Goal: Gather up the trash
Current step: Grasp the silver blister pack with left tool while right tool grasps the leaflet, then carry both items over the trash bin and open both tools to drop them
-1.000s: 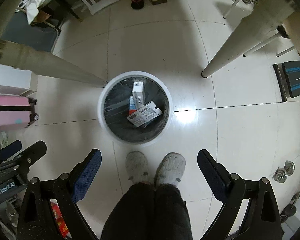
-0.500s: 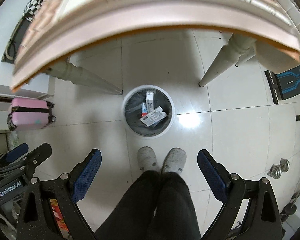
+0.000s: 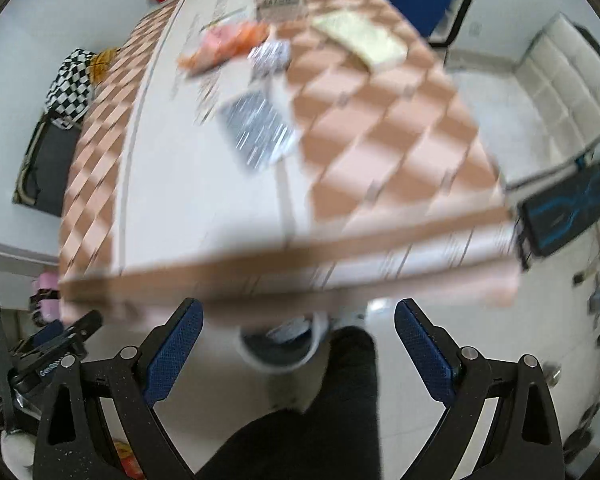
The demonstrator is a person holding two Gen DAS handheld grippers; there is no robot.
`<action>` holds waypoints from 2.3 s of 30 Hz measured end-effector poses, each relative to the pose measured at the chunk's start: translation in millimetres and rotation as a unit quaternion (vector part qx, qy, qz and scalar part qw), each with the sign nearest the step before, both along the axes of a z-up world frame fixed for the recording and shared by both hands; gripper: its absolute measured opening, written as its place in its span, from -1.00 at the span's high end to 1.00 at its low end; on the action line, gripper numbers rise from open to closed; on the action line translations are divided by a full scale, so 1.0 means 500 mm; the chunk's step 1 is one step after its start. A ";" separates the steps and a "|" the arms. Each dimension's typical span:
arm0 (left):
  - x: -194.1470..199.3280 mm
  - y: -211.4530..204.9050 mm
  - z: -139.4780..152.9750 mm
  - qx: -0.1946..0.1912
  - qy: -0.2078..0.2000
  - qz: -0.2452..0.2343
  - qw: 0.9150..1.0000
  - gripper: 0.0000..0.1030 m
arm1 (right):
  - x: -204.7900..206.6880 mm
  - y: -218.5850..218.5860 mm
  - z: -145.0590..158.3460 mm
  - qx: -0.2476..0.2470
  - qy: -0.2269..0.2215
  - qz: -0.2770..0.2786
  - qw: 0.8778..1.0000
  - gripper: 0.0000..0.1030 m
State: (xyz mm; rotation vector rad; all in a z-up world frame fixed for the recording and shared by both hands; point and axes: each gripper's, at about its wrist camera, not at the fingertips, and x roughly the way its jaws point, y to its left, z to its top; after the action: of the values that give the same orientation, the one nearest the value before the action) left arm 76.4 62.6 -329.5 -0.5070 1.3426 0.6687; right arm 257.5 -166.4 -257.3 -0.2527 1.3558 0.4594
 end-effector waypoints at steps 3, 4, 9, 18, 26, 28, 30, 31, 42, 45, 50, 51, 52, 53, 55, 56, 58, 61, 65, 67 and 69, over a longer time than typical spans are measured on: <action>0.095 0.017 -0.012 0.002 0.014 0.027 1.000 -0.80 | 0.166 0.027 -0.016 -0.023 0.000 0.020 1.000 -0.90; 0.126 0.024 -0.019 0.000 0.021 0.039 0.999 -0.80 | 0.225 0.039 -0.026 -0.029 0.002 0.028 0.999 -0.90; 0.239 0.043 -0.053 -0.022 0.048 0.082 0.995 -0.80 | 0.442 0.099 -0.090 -0.064 0.004 0.064 0.996 -0.90; 0.379 0.039 -0.088 -0.061 0.059 0.098 0.991 -0.80 | 0.621 0.212 -0.206 -0.100 0.010 0.130 0.986 -0.89; 0.470 -0.010 -0.120 -0.133 0.044 0.073 0.987 -0.79 | 0.612 0.134 -0.200 -0.061 0.065 0.085 0.992 -0.55; 0.484 -0.020 -0.132 -0.140 0.051 0.064 0.987 -0.78 | 0.588 0.088 -0.197 -0.060 0.081 0.070 0.992 -0.55; 0.496 -0.028 -0.136 -0.122 0.068 0.056 0.989 -0.79 | 0.570 0.061 -0.196 -0.064 0.086 0.065 0.992 -0.56; 0.494 -0.026 -0.135 -0.120 0.065 0.057 0.989 -0.79 | 0.563 0.050 -0.198 -0.067 0.086 0.063 0.992 -0.56; 0.495 -0.109 -0.094 -0.082 0.043 0.027 0.995 -0.21 | 0.508 0.043 -0.234 -0.091 0.071 0.070 0.991 -0.59; 0.486 -0.109 -0.087 -0.079 0.042 0.029 0.996 -0.21 | 0.491 0.043 -0.232 -0.096 0.055 0.079 0.991 -0.54; 0.429 -0.096 -0.041 -0.046 0.032 0.008 0.998 -0.21 | 0.472 0.040 -0.210 -0.080 0.051 0.077 0.992 -0.53; 0.424 -0.097 -0.027 -0.039 0.028 0.002 0.999 -0.21 | 0.465 0.039 -0.202 -0.075 0.048 0.076 0.993 -0.53; 0.418 -0.098 -0.012 -0.029 0.024 -0.004 0.999 -0.21 | 0.456 0.038 -0.192 -0.069 0.045 0.073 0.994 -0.53; 0.412 -0.099 0.001 -0.022 0.020 -0.009 1.000 -0.21 | 0.448 0.037 -0.182 -0.063 0.042 0.071 0.995 -0.53; 0.392 -0.104 0.037 -0.003 0.008 -0.022 1.000 -0.21 | 0.428 0.038 -0.159 -0.050 0.035 0.071 0.996 -0.53; 0.380 -0.107 0.054 0.004 0.001 -0.026 1.000 -0.21 | 0.415 0.038 -0.145 -0.039 0.031 0.071 0.996 -0.53; 0.356 -0.107 0.084 0.015 -0.010 -0.034 0.999 -0.21 | 0.386 0.040 -0.119 -0.023 0.024 0.071 0.997 -0.53; 0.321 -0.112 0.126 0.030 -0.032 -0.047 0.998 -0.21 | 0.325 0.041 -0.076 0.001 0.008 0.070 0.998 -0.53; 0.260 -0.116 0.171 0.042 -0.065 -0.067 0.995 -0.21 | 0.222 0.042 -0.023 0.025 -0.014 0.062 0.998 -0.53; 0.217 -0.100 0.182 0.047 -0.080 -0.081 0.992 -0.21 | 0.164 0.041 0.000 0.035 -0.022 0.053 0.998 -0.53; 0.163 -0.105 0.199 0.051 -0.095 -0.097 0.989 -0.21 | 0.093 0.036 0.018 0.043 -0.028 0.039 0.998 -0.53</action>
State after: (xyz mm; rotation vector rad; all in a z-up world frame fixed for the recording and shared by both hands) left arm 158.2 9.9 -229.9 -0.3429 1.1557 0.5125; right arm 304.0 -148.3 -248.2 -0.2474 1.2719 0.5709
